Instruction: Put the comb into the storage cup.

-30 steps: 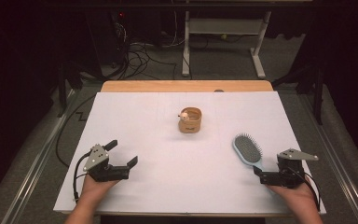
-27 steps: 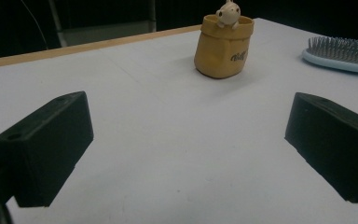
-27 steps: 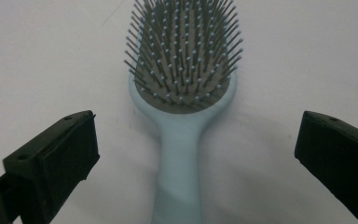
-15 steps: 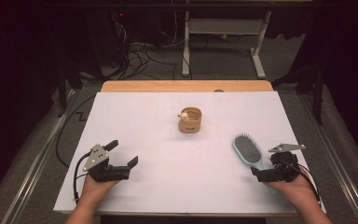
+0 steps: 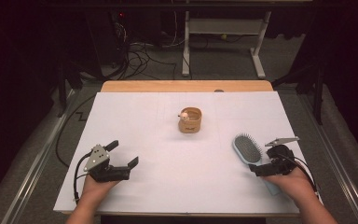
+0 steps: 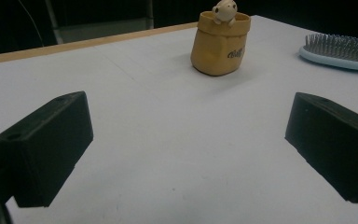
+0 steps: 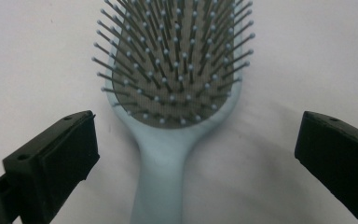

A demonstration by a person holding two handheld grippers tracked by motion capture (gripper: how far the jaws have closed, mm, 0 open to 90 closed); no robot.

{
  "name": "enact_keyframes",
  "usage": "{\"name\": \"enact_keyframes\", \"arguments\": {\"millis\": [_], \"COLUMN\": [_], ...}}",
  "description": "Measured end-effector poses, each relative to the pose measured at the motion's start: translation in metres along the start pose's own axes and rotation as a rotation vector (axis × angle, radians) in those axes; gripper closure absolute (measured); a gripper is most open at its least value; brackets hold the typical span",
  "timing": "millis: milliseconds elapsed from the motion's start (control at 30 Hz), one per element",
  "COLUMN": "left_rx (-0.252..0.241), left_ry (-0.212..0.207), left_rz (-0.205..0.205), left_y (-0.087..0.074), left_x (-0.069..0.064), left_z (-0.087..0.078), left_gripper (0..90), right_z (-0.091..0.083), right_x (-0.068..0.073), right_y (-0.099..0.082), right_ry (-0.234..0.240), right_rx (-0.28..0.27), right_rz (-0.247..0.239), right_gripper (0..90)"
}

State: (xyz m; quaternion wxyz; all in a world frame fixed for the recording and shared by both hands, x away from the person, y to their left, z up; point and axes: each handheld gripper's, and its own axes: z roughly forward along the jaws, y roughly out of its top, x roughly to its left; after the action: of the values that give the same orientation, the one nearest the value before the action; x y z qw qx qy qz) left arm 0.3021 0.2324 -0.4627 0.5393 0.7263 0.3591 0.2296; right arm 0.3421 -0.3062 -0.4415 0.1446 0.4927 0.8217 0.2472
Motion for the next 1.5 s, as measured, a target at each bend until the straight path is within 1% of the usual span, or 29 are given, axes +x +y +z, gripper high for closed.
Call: {"name": "enact_keyframes", "arguments": {"millis": [67,233,267,467,733,833,1033,1067,1233,1500], "left_rx": [0.003,0.002,0.002,-0.004,-0.006,-0.007,-0.009,-0.009,-0.009,-0.007], "left_ry": [0.002,0.002,0.002,0.002,0.002,0.004,0.006,0.005,0.005,0.005], "left_rz": [0.001,0.0,0.001,-0.004,-0.001,-0.001,0.0,0.001,0.0,-0.002], "left_y": [0.0,0.0,0.0,0.0,0.0,0.0,0.0,0.0,0.0,0.0], "left_x": [0.0,0.0,0.001,0.001,0.001,0.001,0.002,0.002,0.002,0.002], "left_z": [0.0,0.0,0.0,-0.001,-0.001,-0.001,-0.001,-0.002,-0.002,-0.002], "left_gripper": [1.3,1.4,1.4,1.5,1.5,1.5,1.6,1.7,1.7,1.8], "right_z": [0.001,0.005,0.008,0.016,0.025,0.027,0.031,0.032,0.033,0.034], "right_x": [0.001,0.005,0.006,0.008,0.009,0.01,0.012,0.013,0.013,0.012], "right_y": [0.003,0.011,0.014,0.021,0.03,0.032,0.036,0.037,0.04,0.041], "right_ry": [0.007,0.007,0.006,0.003,0.002,0.003,0.0,-0.006,-0.014,-0.018], "right_rx": [-0.002,0.002,0.009,0.037,0.062,0.066,0.089,0.094,0.096,0.1], "right_rz": [-0.005,-0.021,-0.029,-0.036,-0.036,-0.035,-0.049,-0.055,-0.064,-0.062], "right_gripper": [0.2,0.2,0.2,0.7,2.3,3.1,6.1,8.0,9.4,12.9]}}
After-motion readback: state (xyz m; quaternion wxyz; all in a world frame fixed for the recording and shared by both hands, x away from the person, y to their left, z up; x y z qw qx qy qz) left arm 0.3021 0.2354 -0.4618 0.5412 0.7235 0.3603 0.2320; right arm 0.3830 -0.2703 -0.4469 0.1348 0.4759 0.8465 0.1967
